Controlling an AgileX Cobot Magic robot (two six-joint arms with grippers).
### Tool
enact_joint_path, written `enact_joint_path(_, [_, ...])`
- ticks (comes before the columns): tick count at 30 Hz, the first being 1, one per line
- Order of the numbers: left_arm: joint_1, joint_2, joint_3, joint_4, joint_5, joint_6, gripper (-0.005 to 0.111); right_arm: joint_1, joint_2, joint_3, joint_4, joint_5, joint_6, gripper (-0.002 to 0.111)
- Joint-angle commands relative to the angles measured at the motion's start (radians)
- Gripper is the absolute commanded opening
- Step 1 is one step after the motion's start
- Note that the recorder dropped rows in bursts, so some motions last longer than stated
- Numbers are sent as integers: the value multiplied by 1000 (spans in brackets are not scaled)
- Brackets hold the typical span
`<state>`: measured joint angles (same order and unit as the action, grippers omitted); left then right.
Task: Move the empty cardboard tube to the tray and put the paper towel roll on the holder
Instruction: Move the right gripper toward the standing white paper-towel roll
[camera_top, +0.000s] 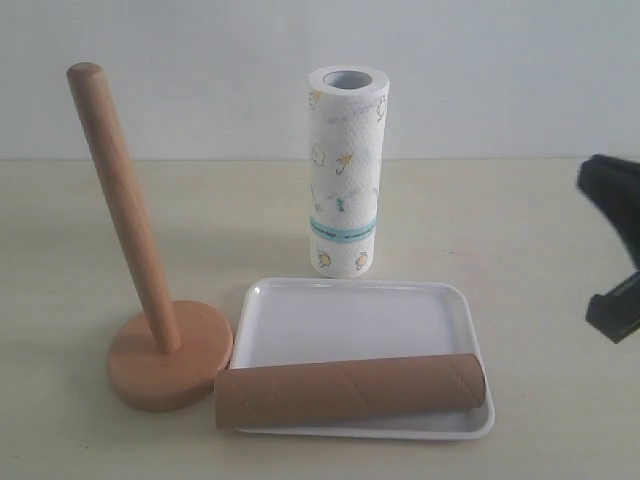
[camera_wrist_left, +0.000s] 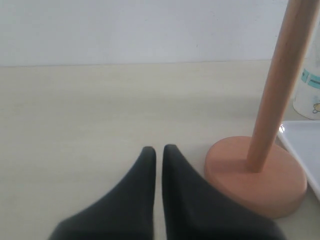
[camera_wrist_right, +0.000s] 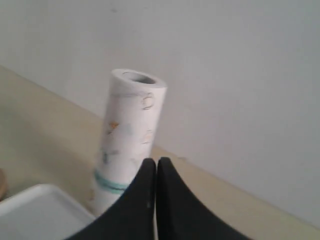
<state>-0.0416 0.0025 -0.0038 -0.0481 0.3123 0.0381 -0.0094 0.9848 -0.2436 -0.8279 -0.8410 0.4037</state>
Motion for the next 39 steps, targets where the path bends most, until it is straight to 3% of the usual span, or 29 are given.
enact_joint_path(1, [2, -3, 4, -5, -11, 8, 4, 1, 238, -47, -78, -171, 76, 0])
enact_joint_path(9, [2, -3, 4, -5, -11, 8, 4, 1, 470, -62, -55, -303, 76, 0])
enact_joint_path(23, [2, -3, 4, -5, -9, 8, 4, 1, 482, -62, 8, -327, 85, 0])
enact_joint_path(30, [2, -3, 4, -5, -9, 8, 4, 26, 482, -109, -15, -191, 85, 0])
enact_joint_path(39, [2, -3, 4, -5, -9, 8, 4, 151, 483, -205, -13, -38, 83, 0])
